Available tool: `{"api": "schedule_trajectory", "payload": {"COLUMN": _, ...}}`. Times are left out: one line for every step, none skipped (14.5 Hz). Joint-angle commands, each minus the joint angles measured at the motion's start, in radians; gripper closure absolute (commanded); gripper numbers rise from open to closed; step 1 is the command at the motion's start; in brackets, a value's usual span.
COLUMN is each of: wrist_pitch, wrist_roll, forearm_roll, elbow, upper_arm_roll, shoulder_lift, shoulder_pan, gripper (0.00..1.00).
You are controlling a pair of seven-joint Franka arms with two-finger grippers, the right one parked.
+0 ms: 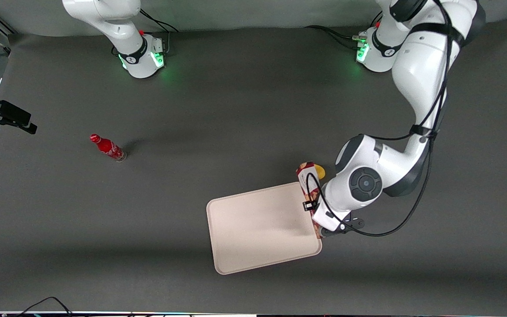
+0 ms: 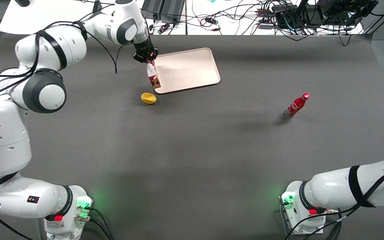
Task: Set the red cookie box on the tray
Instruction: 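Carry the upright box with the left gripper over the white tray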
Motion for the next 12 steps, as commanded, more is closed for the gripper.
{"api": "schedule_trajectory", "payload": {"wrist_pitch": 0.074, "wrist_roll": -0.065, "forearm_roll": 0.028, "elbow": 0.058, "upper_arm_roll": -0.003, "shoulder_lift": 0.069, "shoulder_pan": -0.024, "gripper": 1.0}}
{"api": "schedule_trajectory", "payload": {"wrist_pitch": 0.111, "wrist_roll": -0.074, "forearm_roll": 0.031, "elbow": 0.061, "upper_arm_roll": -0.002, "shoulder_lift": 0.091, "shoulder_pan": -0.032, "gripper": 1.0}}
{"api": "schedule_trajectory", "payload": {"wrist_pitch": 0.13, "wrist_roll": -0.074, "forearm_roll": 0.046, "elbow": 0.059, "upper_arm_roll": -0.002, "shoulder_lift": 0.1, "shoulder_pan": -0.032, "gripper": 1.0}}
{"api": "schedule_trajectory", "payload": {"wrist_pitch": 0.133, "wrist_roll": -0.076, "forearm_roll": 0.063, "elbow": 0.059, "upper_arm_roll": -0.002, "shoulder_lift": 0.111, "shoulder_pan": -0.032, "gripper": 1.0}}
{"api": "schedule_trajectory", "payload": {"wrist_pitch": 0.137, "wrist_roll": -0.083, "forearm_roll": 0.077, "elbow": 0.061, "upper_arm_roll": -0.002, "shoulder_lift": 0.123, "shoulder_pan": -0.032, "gripper": 1.0}}
{"api": "schedule_trajectory", "payload": {"wrist_pitch": 0.174, "wrist_roll": -0.086, "forearm_roll": 0.104, "elbow": 0.058, "upper_arm_roll": 0.0, "shoulder_lift": 0.137, "shoulder_pan": -0.032, "gripper": 1.0}}
{"api": "schedule_trajectory", "payload": {"wrist_pitch": 0.196, "wrist_roll": -0.089, "forearm_roll": 0.135, "elbow": 0.058, "upper_arm_roll": 0.0, "shoulder_lift": 0.151, "shoulder_pan": -0.032, "gripper": 1.0}}
{"api": "schedule_trajectory", "payload": {"wrist_pitch": 0.194, "wrist_roll": -0.091, "forearm_roll": 0.15, "elbow": 0.058, "upper_arm_roll": 0.0, "shoulder_lift": 0.152, "shoulder_pan": -0.032, "gripper": 1.0}}
{"api": "schedule_trajectory", "payload": {"wrist_pitch": 0.19, "wrist_roll": -0.091, "forearm_roll": 0.155, "elbow": 0.058, "upper_arm_roll": 0.002, "shoulder_lift": 0.152, "shoulder_pan": -0.032, "gripper": 0.51}}
{"api": "schedule_trajectory", "payload": {"wrist_pitch": 0.187, "wrist_roll": -0.097, "forearm_roll": 0.164, "elbow": 0.056, "upper_arm_roll": 0.002, "shoulder_lift": 0.149, "shoulder_pan": -0.032, "gripper": 0.01}}
{"api": "schedule_trajectory", "payload": {"wrist_pitch": 0.182, "wrist_roll": -0.109, "forearm_roll": 0.167, "elbow": 0.055, "upper_arm_roll": 0.002, "shoulder_lift": 0.143, "shoulder_pan": -0.029, "gripper": 0.0}}
{"api": "schedule_trajectory", "payload": {"wrist_pitch": 0.174, "wrist_roll": -0.111, "forearm_roll": 0.164, "elbow": 0.056, "upper_arm_roll": 0.002, "shoulder_lift": 0.136, "shoulder_pan": -0.027, "gripper": 0.0}}
